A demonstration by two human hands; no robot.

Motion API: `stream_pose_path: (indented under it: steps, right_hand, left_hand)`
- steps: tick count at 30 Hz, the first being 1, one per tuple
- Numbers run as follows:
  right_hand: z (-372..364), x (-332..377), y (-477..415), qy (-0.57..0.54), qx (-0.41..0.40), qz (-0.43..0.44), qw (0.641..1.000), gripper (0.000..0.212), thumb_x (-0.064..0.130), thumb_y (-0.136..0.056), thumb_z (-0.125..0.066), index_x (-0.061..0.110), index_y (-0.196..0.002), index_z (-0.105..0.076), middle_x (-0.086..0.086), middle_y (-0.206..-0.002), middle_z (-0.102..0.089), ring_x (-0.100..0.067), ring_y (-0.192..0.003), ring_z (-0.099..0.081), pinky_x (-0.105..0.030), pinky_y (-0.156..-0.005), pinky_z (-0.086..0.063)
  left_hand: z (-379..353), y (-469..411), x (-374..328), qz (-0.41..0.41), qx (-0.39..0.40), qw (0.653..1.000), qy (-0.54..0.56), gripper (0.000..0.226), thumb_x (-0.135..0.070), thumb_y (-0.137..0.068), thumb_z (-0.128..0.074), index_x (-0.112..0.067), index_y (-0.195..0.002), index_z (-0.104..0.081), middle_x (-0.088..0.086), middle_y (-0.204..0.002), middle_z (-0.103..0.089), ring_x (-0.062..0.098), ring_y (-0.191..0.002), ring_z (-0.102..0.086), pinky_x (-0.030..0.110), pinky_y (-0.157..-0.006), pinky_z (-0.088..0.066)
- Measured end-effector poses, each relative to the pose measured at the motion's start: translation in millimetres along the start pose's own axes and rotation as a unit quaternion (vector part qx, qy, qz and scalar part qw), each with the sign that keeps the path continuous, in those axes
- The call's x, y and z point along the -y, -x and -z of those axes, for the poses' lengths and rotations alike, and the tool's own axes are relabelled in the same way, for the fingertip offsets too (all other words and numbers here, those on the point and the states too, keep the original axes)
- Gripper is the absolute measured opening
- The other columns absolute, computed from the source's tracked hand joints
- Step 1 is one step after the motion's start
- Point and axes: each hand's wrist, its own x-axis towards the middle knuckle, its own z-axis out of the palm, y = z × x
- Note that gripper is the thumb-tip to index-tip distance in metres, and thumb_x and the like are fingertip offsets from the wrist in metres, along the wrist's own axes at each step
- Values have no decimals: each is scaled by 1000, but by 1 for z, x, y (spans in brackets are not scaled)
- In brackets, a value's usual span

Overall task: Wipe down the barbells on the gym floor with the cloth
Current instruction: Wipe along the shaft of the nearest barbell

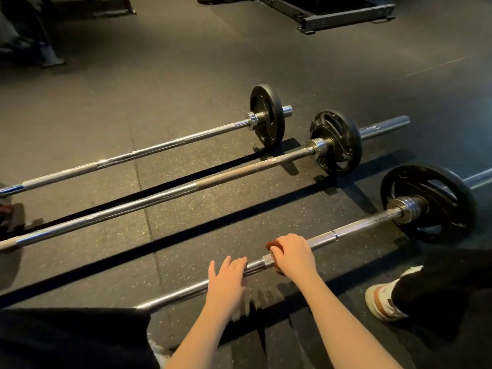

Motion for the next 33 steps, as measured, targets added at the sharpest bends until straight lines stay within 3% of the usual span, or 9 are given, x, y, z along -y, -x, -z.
stream_pose_path:
  steps: [5,10,14,18,21,24,27,31,33]
  right_hand:
    - [-14,12,5,-29,-101,-82,991,19,29,-98,-51,17,-103,-64,2,-107,-59,-18,-114,-47,-39,-108,-36]
    - [-28,33,10,-11,-20,42,999,21,35,-98,-47,23,-102,-64,8,-99,-55,-11,-98,-47,-34,-97,-41]
    - [-7,-2,4,10,-34,15,999,14,36,-97,-51,28,-99,-62,11,-96,-55,-11,-95,-50,-30,-90,-44]
    - [-23,10,16,-72,-99,-60,991,9,26,-96,-53,24,-101,-60,8,-111,-56,-16,-124,-44,-37,-105,-42]
    - [-49,39,31,-70,-47,30,996,19,26,-97,-50,26,-112,-62,10,-118,-56,-13,-132,-36,-37,-112,-33]
    - [-35,31,28,-30,-24,115,993,23,28,-95,-52,30,-116,-62,14,-110,-56,-10,-116,-44,-30,-102,-38]
    - [-17,3,14,8,-52,55,997,12,31,-94,-55,28,-103,-62,12,-101,-54,-15,-108,-48,-31,-94,-40]
    - [-33,17,17,-50,-92,-81,991,14,26,-96,-51,19,-104,-60,5,-116,-57,-22,-134,-38,-43,-113,-33]
    - [-50,41,30,-64,-103,-69,990,22,25,-96,-48,16,-111,-61,2,-124,-57,-23,-139,-33,-46,-117,-26]
  left_hand:
    - [1,3,11,-21,-10,1000,-13,46,-26,-103,-34,-26,-149,-25,-10,-152,-35,17,-148,-9,49,-118,2]
    - [5,4,33,-9,0,1000,-14,46,-38,-104,-32,-26,-148,-28,-10,-149,-39,16,-148,-8,47,-117,4]
    - [7,2,41,-22,24,999,-11,46,-42,-103,-31,-25,-146,-32,-9,-147,-42,16,-148,-8,47,-117,4]
    - [-1,2,45,-21,4,1000,-17,45,-44,-103,-29,-29,-145,-33,-12,-147,-42,14,-148,-11,46,-117,4]
    - [-6,2,45,-19,-12,999,-34,45,-46,-102,-30,-31,-145,-32,-15,-146,-42,13,-147,-13,46,-117,4]
    - [-5,0,44,-19,-13,999,-32,45,-47,-101,-32,-32,-144,-33,-16,-146,-42,12,-147,-14,46,-117,4]
    - [-5,-2,43,-26,-18,999,-21,45,-47,-101,-31,-33,-144,-34,-17,-145,-43,11,-147,-15,44,-117,5]
    - [-7,2,45,-33,-38,999,-19,45,-48,-101,-31,-33,-143,-36,-18,-144,-45,10,-146,-17,40,-116,9]
    - [-8,3,46,-32,-45,998,-21,45,-48,-101,-32,-33,-142,-38,-18,-143,-46,11,-146,-18,41,-116,9]
